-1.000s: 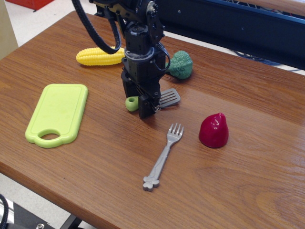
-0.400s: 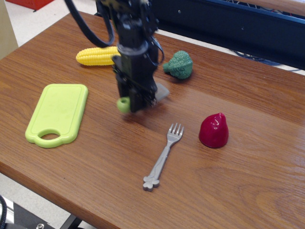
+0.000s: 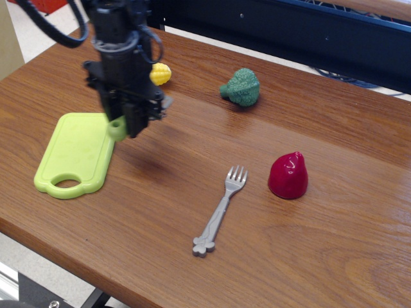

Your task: Put spatula on cutting board

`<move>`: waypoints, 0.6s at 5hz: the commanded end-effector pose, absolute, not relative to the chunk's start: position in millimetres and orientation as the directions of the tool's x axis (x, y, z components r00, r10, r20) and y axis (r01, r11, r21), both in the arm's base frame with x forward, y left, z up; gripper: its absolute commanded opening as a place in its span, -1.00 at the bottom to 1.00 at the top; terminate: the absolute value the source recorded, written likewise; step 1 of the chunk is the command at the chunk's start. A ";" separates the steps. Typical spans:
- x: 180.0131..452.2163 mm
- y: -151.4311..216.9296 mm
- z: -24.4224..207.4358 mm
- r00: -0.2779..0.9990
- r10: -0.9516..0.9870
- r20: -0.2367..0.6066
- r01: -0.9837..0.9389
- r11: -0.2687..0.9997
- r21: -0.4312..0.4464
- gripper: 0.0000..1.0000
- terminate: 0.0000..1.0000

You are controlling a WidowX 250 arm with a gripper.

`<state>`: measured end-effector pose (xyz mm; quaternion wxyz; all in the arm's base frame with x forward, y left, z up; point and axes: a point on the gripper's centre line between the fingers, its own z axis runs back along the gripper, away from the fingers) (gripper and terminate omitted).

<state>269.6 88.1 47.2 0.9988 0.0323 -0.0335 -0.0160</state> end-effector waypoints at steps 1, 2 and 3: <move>257.8 112.8 53.4 0.972 0.233 0.029 -0.235 0.968 0.088 -1.00 -1.00; 247.4 121.5 45.8 0.954 0.299 0.001 -0.299 0.952 0.071 -1.00 -1.00; 241.8 131.4 38.6 0.946 0.323 0.019 -0.324 0.944 0.065 -1.00 -1.00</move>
